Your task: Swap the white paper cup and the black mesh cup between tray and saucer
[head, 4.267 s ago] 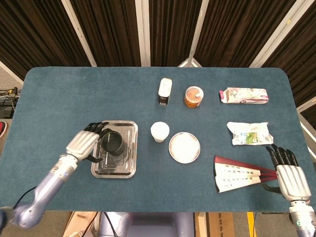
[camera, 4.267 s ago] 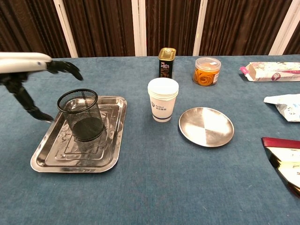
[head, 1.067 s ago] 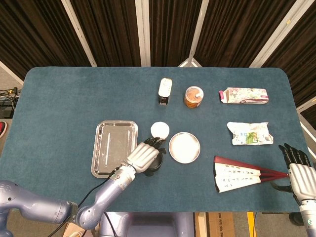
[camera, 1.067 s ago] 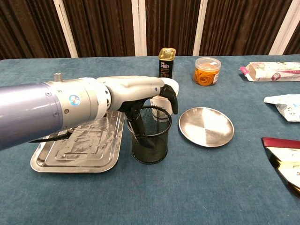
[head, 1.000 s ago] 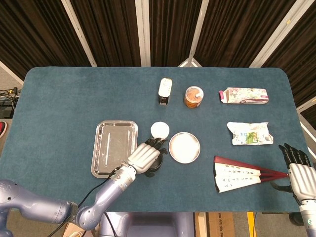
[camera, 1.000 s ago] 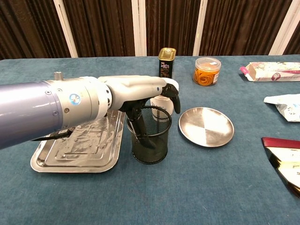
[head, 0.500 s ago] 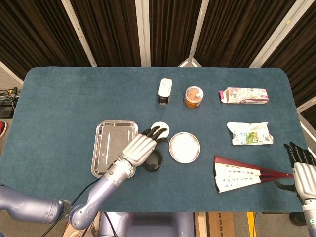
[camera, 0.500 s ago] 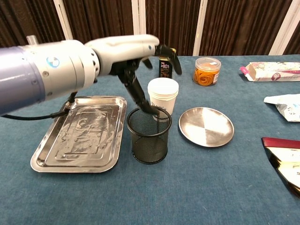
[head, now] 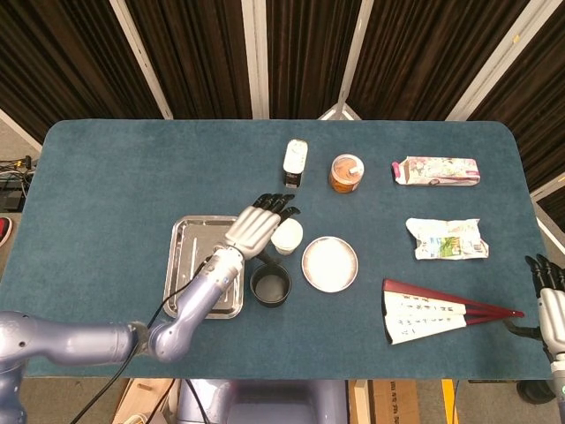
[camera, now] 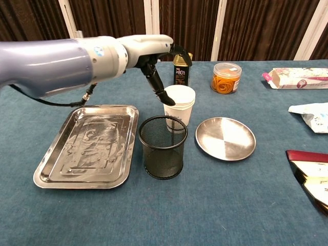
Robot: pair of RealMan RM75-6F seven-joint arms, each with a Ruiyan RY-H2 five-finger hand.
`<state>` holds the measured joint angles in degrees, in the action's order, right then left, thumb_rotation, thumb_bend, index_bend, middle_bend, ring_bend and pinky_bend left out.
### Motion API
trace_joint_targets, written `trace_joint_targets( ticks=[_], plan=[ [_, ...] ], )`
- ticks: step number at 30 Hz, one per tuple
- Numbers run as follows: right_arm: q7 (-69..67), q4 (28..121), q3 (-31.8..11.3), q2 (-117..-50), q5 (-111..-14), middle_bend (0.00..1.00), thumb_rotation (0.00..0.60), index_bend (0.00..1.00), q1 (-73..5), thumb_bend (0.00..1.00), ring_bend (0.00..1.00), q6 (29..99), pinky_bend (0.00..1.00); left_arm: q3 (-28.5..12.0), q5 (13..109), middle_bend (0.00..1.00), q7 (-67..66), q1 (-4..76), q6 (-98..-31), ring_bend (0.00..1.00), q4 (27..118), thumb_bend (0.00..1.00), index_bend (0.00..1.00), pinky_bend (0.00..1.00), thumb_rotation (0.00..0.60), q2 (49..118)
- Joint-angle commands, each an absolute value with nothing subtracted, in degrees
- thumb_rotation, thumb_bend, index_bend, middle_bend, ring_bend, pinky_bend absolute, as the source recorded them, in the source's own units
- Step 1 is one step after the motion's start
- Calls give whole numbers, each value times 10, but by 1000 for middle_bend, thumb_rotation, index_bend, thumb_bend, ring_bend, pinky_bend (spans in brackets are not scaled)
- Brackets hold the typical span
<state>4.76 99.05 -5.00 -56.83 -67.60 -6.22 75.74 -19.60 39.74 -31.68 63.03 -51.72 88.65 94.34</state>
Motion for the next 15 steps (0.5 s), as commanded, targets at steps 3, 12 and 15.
trace_joint_targets(
  ticks=[3, 12, 15],
  plan=[
    [40, 983, -54, -567, -677, 0, 600, 0, -62, 0, 0, 757, 0, -208, 395, 0, -271, 663, -466, 0, 789, 0, 178, 0, 600, 992],
    [39, 976, -58, -569, -672, 0, 600, 0, -62, 0, 0, 753, 0, -202, 436, 0, -221, 678, -441, 0, 704, 0, 176, 0, 600, 1037],
    [40, 976, -61, -570, -668, 0, 600, 0, -61, 0, 0, 754, 0, -197, 451, 0, -211, 678, -440, 0, 695, 0, 175, 8, 600, 1044]
  ],
)
